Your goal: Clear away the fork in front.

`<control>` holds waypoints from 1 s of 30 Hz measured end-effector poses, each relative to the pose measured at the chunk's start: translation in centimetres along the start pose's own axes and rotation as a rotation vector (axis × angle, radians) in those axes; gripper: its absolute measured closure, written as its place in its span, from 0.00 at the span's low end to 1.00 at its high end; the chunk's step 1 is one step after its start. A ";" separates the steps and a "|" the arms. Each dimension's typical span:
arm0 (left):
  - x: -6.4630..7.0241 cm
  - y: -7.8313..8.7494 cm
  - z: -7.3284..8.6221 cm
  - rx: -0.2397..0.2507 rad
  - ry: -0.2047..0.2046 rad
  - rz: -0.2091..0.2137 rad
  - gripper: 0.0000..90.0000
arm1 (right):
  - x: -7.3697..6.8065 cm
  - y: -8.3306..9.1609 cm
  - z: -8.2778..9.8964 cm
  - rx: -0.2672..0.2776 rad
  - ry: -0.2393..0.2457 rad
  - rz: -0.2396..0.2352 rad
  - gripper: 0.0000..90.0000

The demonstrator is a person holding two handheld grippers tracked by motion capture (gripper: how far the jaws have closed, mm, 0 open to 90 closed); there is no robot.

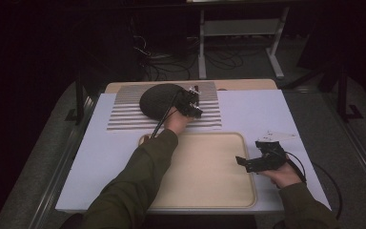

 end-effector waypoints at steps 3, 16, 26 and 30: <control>0.0 -0.1 0.1 -0.009 -0.003 0.001 1.00 | 0.0 0.0 0.0 -0.001 0.000 0.000 0.00; 0.3 0.2 0.2 -0.025 -0.012 0.016 1.00 | 0.0 0.0 0.0 0.000 0.002 0.000 0.00; -0.5 0.9 1.0 -0.035 0.005 0.024 1.00 | 0.0 -0.1 0.0 -0.003 0.004 0.001 0.00; -0.8 1.2 1.2 -0.039 0.003 0.025 1.00 | 0.0 -0.1 0.0 -0.002 0.004 0.002 0.00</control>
Point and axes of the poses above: each handheld gripper's, and its own axes: y roughly backward along the jaws, z roughly out of its underside, x roughly to its right, the point moved 5 cm from there along -y, roughly forward along the jaws, and after that the axes turned 11 degrees about -z, right-handed, at the moved point
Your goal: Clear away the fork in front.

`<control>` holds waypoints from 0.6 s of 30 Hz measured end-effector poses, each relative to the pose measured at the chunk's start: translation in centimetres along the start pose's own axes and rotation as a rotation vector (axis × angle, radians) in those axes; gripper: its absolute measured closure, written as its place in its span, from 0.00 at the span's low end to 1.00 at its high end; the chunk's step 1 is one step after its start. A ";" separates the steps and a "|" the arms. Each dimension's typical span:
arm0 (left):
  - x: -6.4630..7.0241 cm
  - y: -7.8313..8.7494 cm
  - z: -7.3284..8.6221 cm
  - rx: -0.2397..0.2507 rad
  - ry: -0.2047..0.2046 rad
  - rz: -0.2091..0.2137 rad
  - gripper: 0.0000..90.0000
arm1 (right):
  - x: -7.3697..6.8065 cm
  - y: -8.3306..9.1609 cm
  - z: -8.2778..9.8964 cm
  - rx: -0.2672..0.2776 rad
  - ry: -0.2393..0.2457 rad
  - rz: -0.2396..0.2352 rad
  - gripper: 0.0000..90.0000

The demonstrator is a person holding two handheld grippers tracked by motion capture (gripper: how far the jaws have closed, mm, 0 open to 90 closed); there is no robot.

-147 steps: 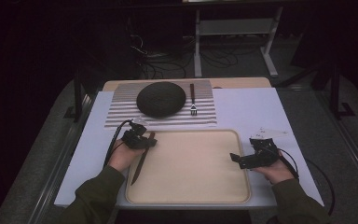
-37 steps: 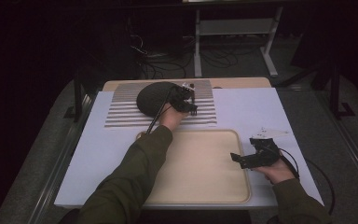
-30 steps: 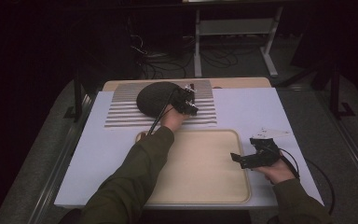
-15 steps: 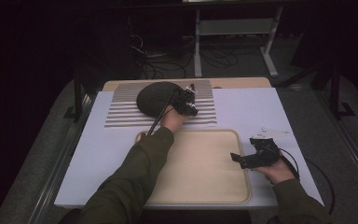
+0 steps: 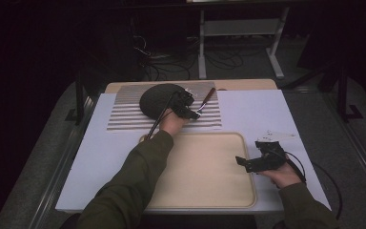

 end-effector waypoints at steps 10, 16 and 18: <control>-0.4 0.3 0.2 -0.012 0.003 0.001 1.00 | 0.0 0.0 0.0 0.000 -0.001 0.000 0.00; -0.4 0.3 0.2 -0.010 0.005 0.003 1.00 | 0.0 0.0 0.0 -0.001 0.001 0.000 0.00; -0.4 0.4 0.2 -0.011 0.007 0.006 1.00 | 0.0 0.0 0.0 -0.001 0.000 0.000 0.00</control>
Point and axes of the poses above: each handheld gripper's, and its own axes: y roughly backward along the jaws, z roughly out of its underside, x roughly to its right, the point moved 5 cm from there along -y, roughly forward along the jaws, and after that the axes turned 11 degrees about -z, right-handed, at the moved point
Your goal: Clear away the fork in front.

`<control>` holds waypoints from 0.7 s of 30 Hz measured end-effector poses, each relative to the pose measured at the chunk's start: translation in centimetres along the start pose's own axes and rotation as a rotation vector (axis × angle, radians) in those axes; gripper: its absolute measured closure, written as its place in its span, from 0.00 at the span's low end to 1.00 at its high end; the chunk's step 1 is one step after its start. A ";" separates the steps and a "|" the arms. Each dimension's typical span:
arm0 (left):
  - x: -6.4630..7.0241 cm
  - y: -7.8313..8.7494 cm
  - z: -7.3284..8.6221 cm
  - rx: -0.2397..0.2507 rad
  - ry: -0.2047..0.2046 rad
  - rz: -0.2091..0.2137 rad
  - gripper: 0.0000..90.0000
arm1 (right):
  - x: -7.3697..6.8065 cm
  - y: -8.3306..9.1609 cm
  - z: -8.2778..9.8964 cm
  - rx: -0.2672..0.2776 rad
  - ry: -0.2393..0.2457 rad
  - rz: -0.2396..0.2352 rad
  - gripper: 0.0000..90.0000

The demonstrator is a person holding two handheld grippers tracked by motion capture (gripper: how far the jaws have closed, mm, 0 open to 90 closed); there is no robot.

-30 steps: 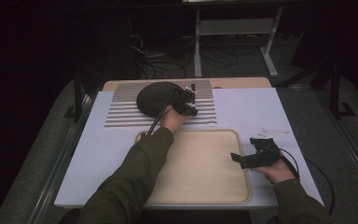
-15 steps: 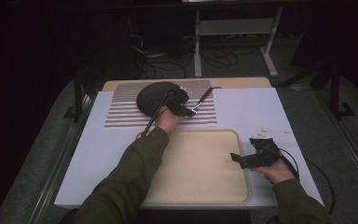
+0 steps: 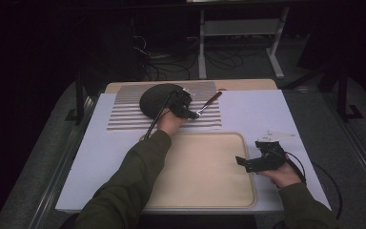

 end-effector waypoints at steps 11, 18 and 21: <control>-0.5 1.0 -0.5 0.057 0.014 0.015 0.93 | 0.0 0.0 0.0 -0.001 0.003 0.000 0.00; -0.7 0.6 -1.0 0.089 0.015 0.019 0.82 | 0.0 0.0 0.0 0.000 0.000 -0.001 0.00; -0.7 0.2 -1.3 0.097 0.016 0.023 0.79 | 0.0 0.0 0.0 0.002 -0.002 -0.002 0.00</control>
Point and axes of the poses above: each handheld gripper's, and its own axes: y roughly backward along the jaws, z roughly out of its underside, x roughly to its right, the point moved 5 cm from there along -y, roughly forward along the jaws, and after that the axes turned 11 degrees about -z, right-handed, at the moved point
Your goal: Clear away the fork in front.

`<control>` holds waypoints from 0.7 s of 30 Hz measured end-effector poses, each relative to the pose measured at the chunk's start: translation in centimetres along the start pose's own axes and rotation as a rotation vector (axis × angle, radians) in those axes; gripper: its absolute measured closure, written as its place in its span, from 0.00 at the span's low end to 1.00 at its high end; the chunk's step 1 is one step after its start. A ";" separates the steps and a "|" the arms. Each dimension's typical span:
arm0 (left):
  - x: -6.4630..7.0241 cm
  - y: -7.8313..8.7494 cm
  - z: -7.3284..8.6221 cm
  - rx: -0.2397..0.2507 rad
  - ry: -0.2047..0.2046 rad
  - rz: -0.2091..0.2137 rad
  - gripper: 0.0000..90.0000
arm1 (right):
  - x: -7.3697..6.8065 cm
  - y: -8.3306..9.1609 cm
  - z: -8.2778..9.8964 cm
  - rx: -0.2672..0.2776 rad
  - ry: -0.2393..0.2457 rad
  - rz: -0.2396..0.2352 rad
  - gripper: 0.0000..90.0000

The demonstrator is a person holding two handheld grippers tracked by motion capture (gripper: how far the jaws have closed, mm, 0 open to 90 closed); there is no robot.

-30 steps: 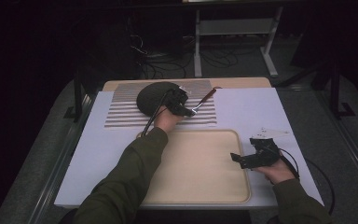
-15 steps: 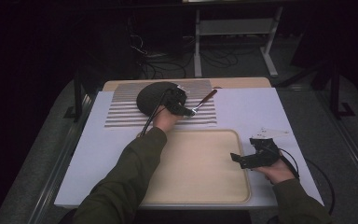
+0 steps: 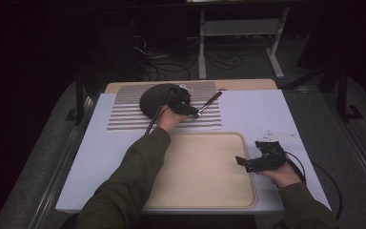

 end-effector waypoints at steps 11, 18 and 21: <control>0.0 -1.0 -1.9 0.040 -0.024 -0.013 0.72 | 0.0 0.1 0.0 0.004 -0.004 -0.004 0.00; 0.2 -1.9 -3.0 0.046 -0.039 -0.028 0.69 | 0.1 0.1 0.0 0.008 -0.006 -0.008 0.00; 0.3 -2.2 -3.3 0.049 -0.042 -0.029 0.68 | 0.1 0.1 0.0 0.008 -0.006 -0.009 0.00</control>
Point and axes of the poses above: each handheld gripper's, and its own axes: y roughly backward along the jaws, z roughly out of its underside, x roughly to its right, the point moved 5 cm from there along -y, roughly forward along the jaws, and after that the axes turned 11 degrees about -z, right-handed, at the moved point
